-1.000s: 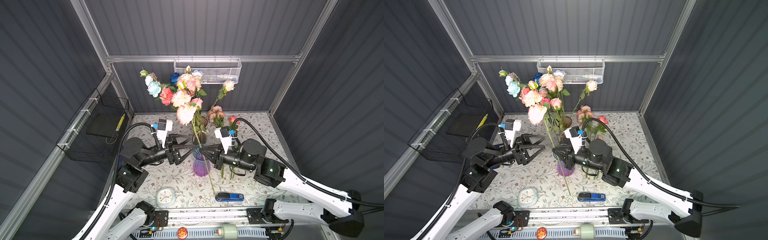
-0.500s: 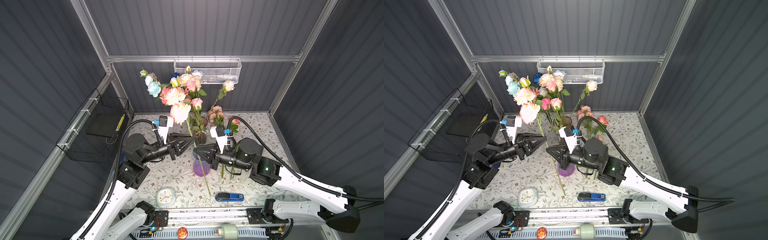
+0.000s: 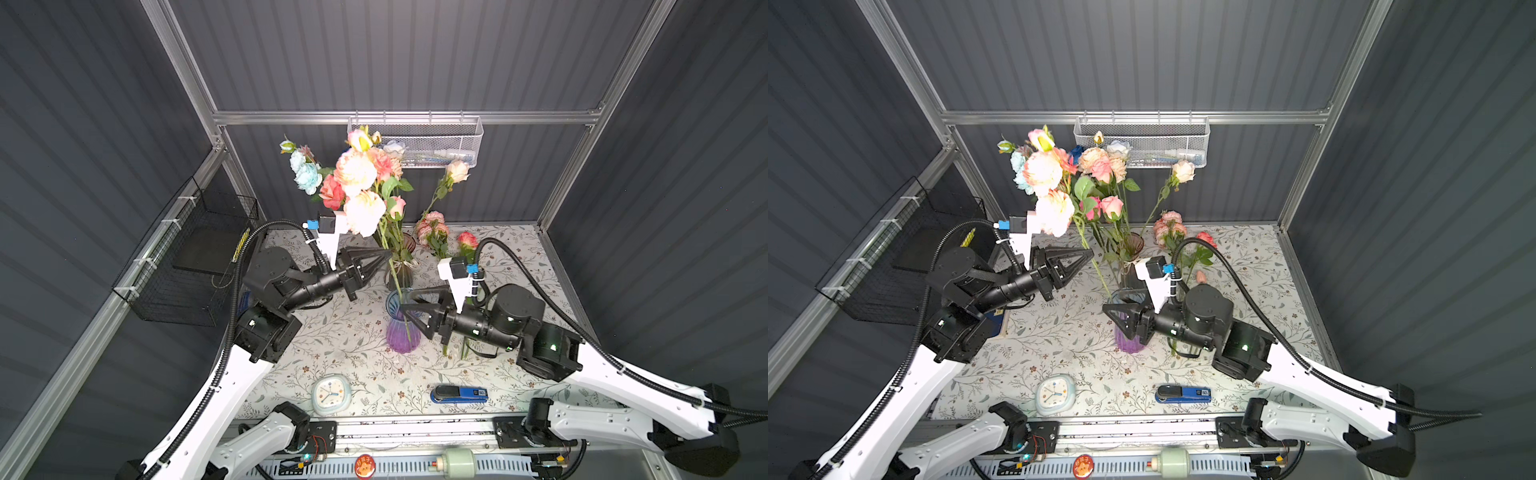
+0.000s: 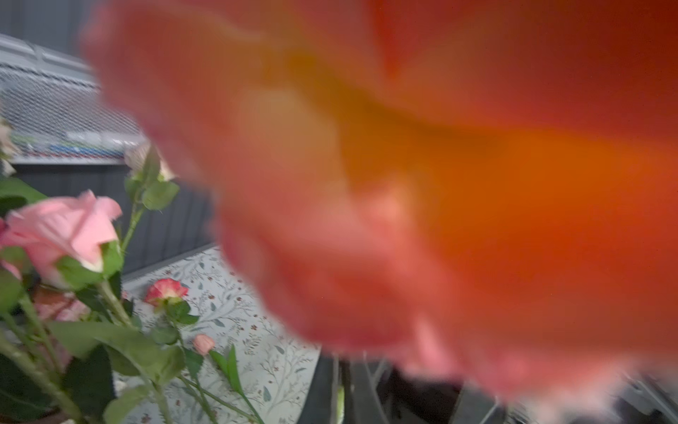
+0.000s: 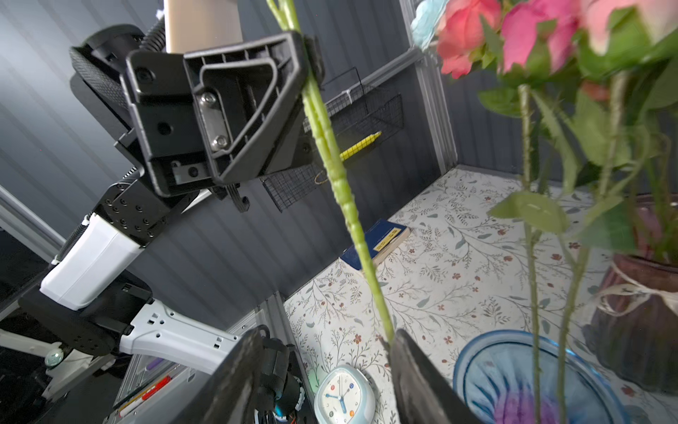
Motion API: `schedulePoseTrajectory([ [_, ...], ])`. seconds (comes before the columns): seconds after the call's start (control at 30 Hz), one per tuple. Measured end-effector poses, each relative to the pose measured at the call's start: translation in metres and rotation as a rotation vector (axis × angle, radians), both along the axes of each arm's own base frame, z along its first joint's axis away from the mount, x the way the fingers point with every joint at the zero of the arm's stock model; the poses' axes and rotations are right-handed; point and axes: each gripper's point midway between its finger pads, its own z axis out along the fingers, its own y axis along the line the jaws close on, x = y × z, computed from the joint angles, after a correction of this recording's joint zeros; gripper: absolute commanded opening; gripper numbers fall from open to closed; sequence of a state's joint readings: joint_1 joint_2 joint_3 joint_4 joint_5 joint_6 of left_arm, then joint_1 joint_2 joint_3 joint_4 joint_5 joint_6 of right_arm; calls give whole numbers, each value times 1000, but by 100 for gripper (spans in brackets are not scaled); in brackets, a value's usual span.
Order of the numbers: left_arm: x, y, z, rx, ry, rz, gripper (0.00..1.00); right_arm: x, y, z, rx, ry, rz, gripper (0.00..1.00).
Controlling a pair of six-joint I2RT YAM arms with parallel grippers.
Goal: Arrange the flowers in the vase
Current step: 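Close the left gripper on the stem while the right gripper opens and draws back, then lower the peach-pink rose stem into the purple vase with the left gripper, then open the left gripper and withdraw while the right gripper reaches the loose stems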
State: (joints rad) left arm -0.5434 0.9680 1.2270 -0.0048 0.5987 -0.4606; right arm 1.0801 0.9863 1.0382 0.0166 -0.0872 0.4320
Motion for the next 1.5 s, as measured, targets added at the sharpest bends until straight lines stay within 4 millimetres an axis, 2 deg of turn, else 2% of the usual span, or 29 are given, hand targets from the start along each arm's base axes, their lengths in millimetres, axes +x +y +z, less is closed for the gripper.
schedulePoseTrajectory([
  [0.2,18,4,33,8,-126,104,0,-5,-43,21,43,-63,-92,61],
  [0.27,27,2,36,18,-145,129,0,-6,-54,25,51,-77,-119,61],
  [0.43,52,-5,20,64,-138,177,0,-6,-71,23,46,-92,-167,61],
  [0.57,63,-9,-14,103,-91,193,0,-4,-78,16,27,-95,-193,62],
  [0.6,66,-9,-27,117,-71,198,3,-4,-79,15,23,-95,-197,62],
  [0.63,67,-9,-39,131,-51,200,11,-3,-80,13,19,-95,-202,62],
  [0.67,69,-9,-52,145,-27,202,23,-3,-80,12,14,-94,-207,62],
  [0.7,70,-9,-65,155,0,204,40,-2,-80,10,10,-93,-211,62],
  [0.73,70,-9,-73,163,14,207,50,-2,-81,9,5,-93,-214,63],
  [0.8,69,-6,-90,173,52,216,63,0,-80,6,-4,-91,-219,65],
  [0.9,61,3,-103,165,89,237,72,2,-80,1,-17,-88,-228,67],
  [0.97,55,11,-103,147,91,257,75,4,-78,-3,-28,-84,-234,67],
  [1.23,22,48,-72,8,47,344,94,14,-79,-22,-71,-57,-286,68],
  [1.3,15,55,-65,-24,40,360,100,24,-81,-35,-100,-32,-322,67],
  [1.37,11,61,-62,-45,40,370,100,38,-87,-51,-126,8,-372,65],
  [1.43,6,65,-61,-61,42,377,100,55,-95,-73,-159,63,-425,64],
  [1.5,2,70,-63,-71,52,385,100,77,-109,-107,-195,151,-490,61],
])
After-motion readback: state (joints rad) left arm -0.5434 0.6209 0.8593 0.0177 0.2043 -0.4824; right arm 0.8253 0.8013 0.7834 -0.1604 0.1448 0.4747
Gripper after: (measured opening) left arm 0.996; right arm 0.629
